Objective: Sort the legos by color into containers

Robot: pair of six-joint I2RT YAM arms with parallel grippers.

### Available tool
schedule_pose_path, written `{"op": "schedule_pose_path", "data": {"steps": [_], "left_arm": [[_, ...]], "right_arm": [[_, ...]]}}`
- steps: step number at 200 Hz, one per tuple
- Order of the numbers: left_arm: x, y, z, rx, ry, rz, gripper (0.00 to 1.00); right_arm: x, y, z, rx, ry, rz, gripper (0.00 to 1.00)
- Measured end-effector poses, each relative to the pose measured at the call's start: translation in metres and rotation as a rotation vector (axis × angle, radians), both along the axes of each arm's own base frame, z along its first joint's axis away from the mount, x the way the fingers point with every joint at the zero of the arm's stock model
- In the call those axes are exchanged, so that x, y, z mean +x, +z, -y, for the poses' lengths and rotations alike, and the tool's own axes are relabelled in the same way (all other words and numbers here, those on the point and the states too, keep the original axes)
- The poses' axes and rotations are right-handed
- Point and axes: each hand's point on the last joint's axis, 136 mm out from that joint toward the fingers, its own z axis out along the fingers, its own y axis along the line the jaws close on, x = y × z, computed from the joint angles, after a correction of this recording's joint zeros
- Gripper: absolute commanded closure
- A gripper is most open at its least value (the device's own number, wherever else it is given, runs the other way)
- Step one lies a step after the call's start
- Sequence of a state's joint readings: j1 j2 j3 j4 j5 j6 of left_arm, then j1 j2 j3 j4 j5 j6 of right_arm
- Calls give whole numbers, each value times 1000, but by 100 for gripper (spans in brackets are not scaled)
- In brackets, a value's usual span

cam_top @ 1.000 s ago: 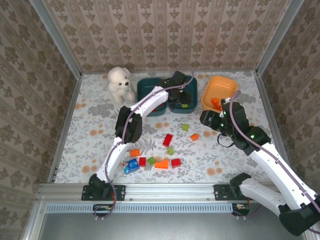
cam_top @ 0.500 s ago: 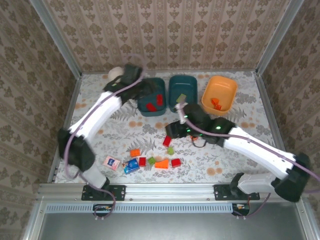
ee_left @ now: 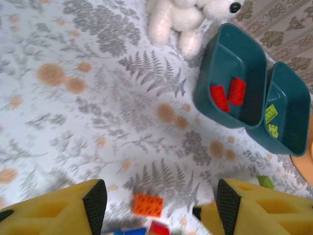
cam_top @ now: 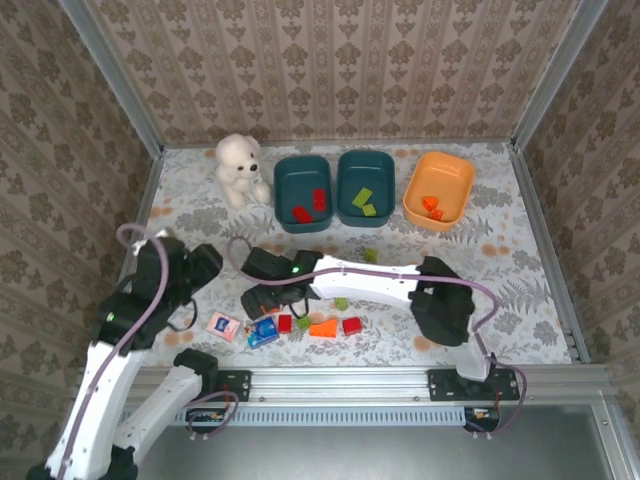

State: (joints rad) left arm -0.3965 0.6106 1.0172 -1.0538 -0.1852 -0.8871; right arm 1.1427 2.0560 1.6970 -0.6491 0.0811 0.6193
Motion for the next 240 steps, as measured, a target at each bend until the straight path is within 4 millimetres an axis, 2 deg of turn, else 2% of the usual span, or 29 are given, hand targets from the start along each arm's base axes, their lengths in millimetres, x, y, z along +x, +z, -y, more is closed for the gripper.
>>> {"op": "schedule_pose_path", "data": {"steps": [33, 77, 109, 142, 159, 175, 222, 240], "left_arm": [[-46, -15, -21, 27, 11, -52, 36], [-74, -29, -33, 51, 9, -110, 36], [-80, -33, -34, 58, 2, -138, 36], [-82, -34, -32, 56, -11, -146, 36], [-83, -33, -31, 53, -18, -146, 36], [-84, -31, -31, 47, -23, -142, 36], [-86, -31, -30, 44, -29, -145, 36], [-86, -31, -30, 45, -36, -144, 36]], "right_arm": [[7, -23, -7, -69, -130, -63, 3], [4, -43, -13, -141, -238, -110, 7], [-2, -62, -1, -213, -300, -132, 14], [3, -74, 0, -239, -341, -120, 21], [5, -79, 2, -252, -357, -109, 28], [8, -78, 1, -252, -373, -100, 32], [13, -78, -2, -244, -383, -79, 53], [14, -77, -3, -244, -378, -72, 57]]}}
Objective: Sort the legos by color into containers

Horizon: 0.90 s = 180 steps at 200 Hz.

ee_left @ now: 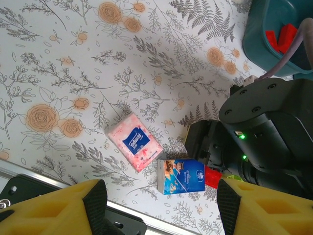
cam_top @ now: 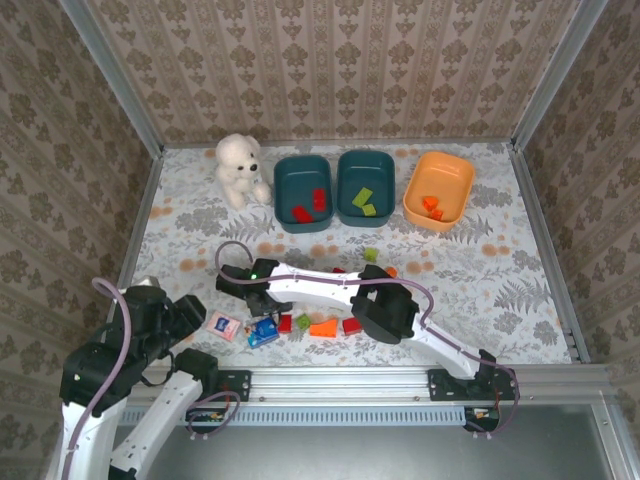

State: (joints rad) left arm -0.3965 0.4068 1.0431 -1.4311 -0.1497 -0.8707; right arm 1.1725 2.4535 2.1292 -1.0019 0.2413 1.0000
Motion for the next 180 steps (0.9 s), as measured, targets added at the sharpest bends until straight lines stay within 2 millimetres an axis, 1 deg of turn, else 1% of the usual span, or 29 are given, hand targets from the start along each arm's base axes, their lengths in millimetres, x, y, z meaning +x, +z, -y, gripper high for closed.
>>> {"op": "schedule_pose_path", "data": {"steps": [31, 43, 62, 83, 84, 93, 95, 99, 108, 117, 118, 120, 123, 124, 125, 127, 128, 132, 135, 136, 137, 141, 142, 147, 150, 153, 159, 161, 180], "left_arm": [[0, 1, 7, -15, -45, 7, 36], [3, 1, 14, -30, -79, 16, 36], [11, -2, 29, -62, -145, 19, 36], [24, -10, 50, -109, -211, 3, 38], [24, -10, 51, -112, -213, 3, 38], [31, -15, 60, -134, -241, -5, 38], [33, -17, 62, -140, -246, -9, 38], [36, -19, 66, -148, -254, -11, 38], [44, -25, 75, -165, -275, -24, 38], [52, -29, 84, -175, -299, -33, 38], [52, -29, 85, -176, -302, -35, 38], [54, -29, 87, -177, -307, -35, 38], [58, -29, 90, -175, -316, -38, 38], [59, -30, 92, -175, -323, -43, 38], [59, -30, 93, -175, -327, -44, 38], [61, -30, 96, -176, -336, -44, 38], [63, -30, 98, -174, -341, -47, 38], [66, -30, 102, -170, -354, -51, 38], [71, -31, 109, -167, -374, -56, 37], [71, -31, 109, -167, -374, -56, 37], [73, -31, 114, -163, -387, -63, 37], [77, -30, 117, -160, -397, -60, 37], [77, -30, 120, -156, -404, -64, 37], [81, -30, 126, -151, -422, -66, 37], [87, -31, 135, -138, -442, -72, 37], [89, -30, 137, -134, -446, -72, 37], [98, -27, 151, -126, -476, -63, 37], [99, -28, 154, -123, -483, -69, 37], [126, -26, 192, -115, -526, -54, 37]], "right_arm": [[7, 5, 3, -10, 1, 35, 60], [13, 17, 7, -10, -3, 66, 60], [25, 49, 25, 0, -27, 120, 60], [49, 104, 59, 39, -97, 200, 61], [52, 110, 64, 45, -107, 208, 61], [65, 132, 85, 65, -150, 239, 61], [71, 140, 95, 70, -171, 250, 61], [75, 148, 106, 75, -190, 262, 60], [94, 170, 146, 88, -266, 297, 61], [110, 183, 183, 97, -332, 323, 61], [110, 183, 183, 97, -332, 323, 61], [114, 188, 196, 99, -357, 333, 61], [118, 190, 207, 96, -373, 337, 61], [121, 191, 215, 96, -389, 342, 61], [121, 191, 215, 96, -389, 342, 61], [125, 194, 226, 98, -411, 349, 61], [129, 195, 234, 96, -427, 352, 61], [132, 196, 245, 95, -444, 356, 61], [138, 197, 264, 87, -481, 362, 61], [138, 197, 264, 87, -481, 362, 61], [142, 197, 276, 81, -502, 362, 61], [144, 196, 283, 79, -514, 361, 61], [146, 196, 292, 73, -530, 362, 61], [151, 194, 308, 66, -558, 355, 61], [156, 192, 321, 58, -578, 354, 61], [158, 190, 327, 60, -587, 347, 61], [165, 185, 346, 53, -621, 339, 61], [166, 185, 348, 55, -623, 336, 61], [184, 167, 394, 68, -717, 296, 61]]}}
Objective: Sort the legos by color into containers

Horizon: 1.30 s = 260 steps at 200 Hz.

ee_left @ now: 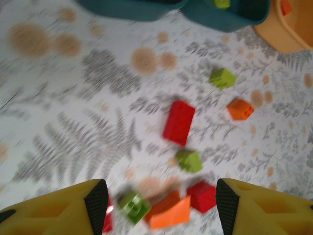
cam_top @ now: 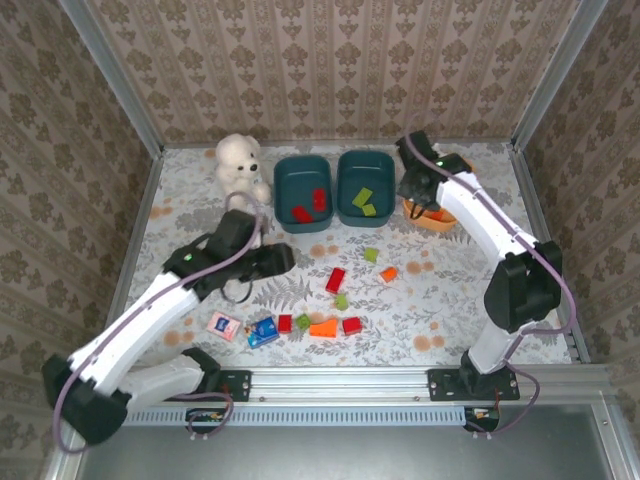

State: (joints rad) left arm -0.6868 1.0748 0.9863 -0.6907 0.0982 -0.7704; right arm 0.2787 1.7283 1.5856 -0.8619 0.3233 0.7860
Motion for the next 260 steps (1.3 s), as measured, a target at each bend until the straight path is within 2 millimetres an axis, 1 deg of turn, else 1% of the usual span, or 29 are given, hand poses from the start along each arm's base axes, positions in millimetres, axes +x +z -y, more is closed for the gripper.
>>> {"op": "schedule_pose_path", "data": {"steps": [4, 6, 15, 25, 32, 52, 67, 87, 102, 121, 136, 169, 199, 213, 234, 260], "left_arm": [[6, -2, 7, 0, -3, 2, 38], [8, -2, 9, -1, -2, 3, 38], [18, -6, 21, -3, -2, 6, 38], [27, -11, 32, 0, -4, 2, 38], [32, -14, 39, 5, -9, -3, 38], [49, -13, 60, 3, -22, 0, 38], [60, -9, 74, -8, -37, 14, 37], [68, -5, 88, -17, -63, 28, 38], [69, -4, 97, -20, -84, 31, 38], [68, -7, 101, -16, -104, 30, 38], [68, -8, 102, -10, -115, 30, 37], [71, -2, 103, -6, -130, 49, 37], [72, -1, 99, 14, -140, 51, 37], [74, 1, 96, 19, -137, 52, 37], [77, 0, 91, 29, -130, 50, 37], [79, -1, 88, 30, -129, 51, 37]], "right_arm": [[3, -2, 5, 6, -12, -2, 61], [6, -6, 12, 15, -29, -6, 61], [14, -15, 30, 34, -71, -14, 61], [21, -26, 43, 54, -110, -27, 62], [28, -37, 53, 75, -144, -42, 61], [48, -62, 62, 117, -208, -68, 61], [62, -76, 66, 147, -258, -70, 60], [75, -87, 71, 177, -327, -61, 59], [86, -89, 76, 196, -387, -40, 59], [95, -91, 83, 204, -453, -22, 58], [97, -96, 89, 203, -495, -23, 58], [95, -112, 96, 186, -566, -60, 57], [86, -131, 99, 165, -607, -118, 55], [87, -135, 100, 157, -615, -129, 53], [90, -138, 100, 153, -617, -137, 45], [92, -134, 99, 151, -608, -139, 35]]}}
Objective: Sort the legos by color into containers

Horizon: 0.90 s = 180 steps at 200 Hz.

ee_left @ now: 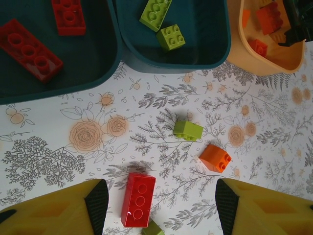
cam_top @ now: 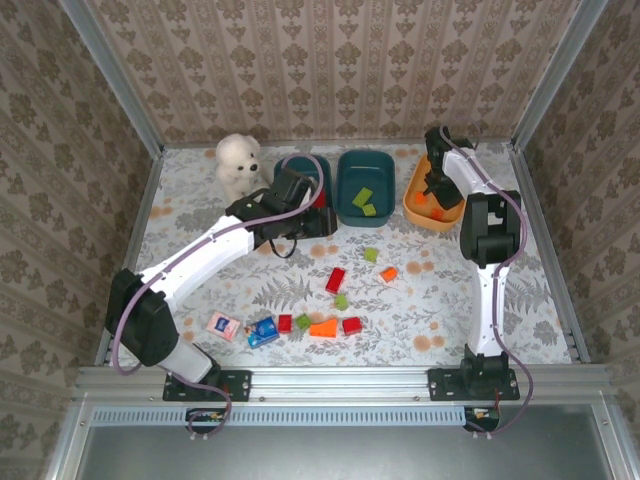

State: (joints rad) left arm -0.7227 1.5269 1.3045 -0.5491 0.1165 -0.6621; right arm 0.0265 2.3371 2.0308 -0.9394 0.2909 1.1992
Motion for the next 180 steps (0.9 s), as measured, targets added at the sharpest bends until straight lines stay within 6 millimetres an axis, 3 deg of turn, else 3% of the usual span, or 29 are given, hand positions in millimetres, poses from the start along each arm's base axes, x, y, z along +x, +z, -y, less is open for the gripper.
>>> {"op": "schedule_pose_path", "data": {"steps": [35, 71, 96, 113, 127, 148, 167, 180], "left_arm": [[1, 0, -3, -1, -3, -5, 37], [-6, -2, -11, 20, -32, -14, 37], [-23, -3, -14, 46, -110, -14, 37], [-46, -8, -7, 72, -222, -13, 37], [-69, -15, 4, 102, -340, -10, 37], [-111, -29, 18, 161, -540, -9, 35], [-142, -43, 30, 211, -699, -7, 35], [-154, -54, 34, 244, -772, -14, 36]], "right_arm": [[11, 17, -2, -7, 32, 38, 22], [24, 46, -8, -19, 82, 101, 20], [24, 85, -23, -38, 167, 169, 21], [15, 121, -45, -54, 269, 241, 22], [-1, 148, -70, -58, 378, 313, 22], [-52, 176, -119, -29, 599, 426, 22], [-102, 182, -159, 56, 788, 510, 23], [-140, 175, -169, 117, 872, 537, 23]]}}
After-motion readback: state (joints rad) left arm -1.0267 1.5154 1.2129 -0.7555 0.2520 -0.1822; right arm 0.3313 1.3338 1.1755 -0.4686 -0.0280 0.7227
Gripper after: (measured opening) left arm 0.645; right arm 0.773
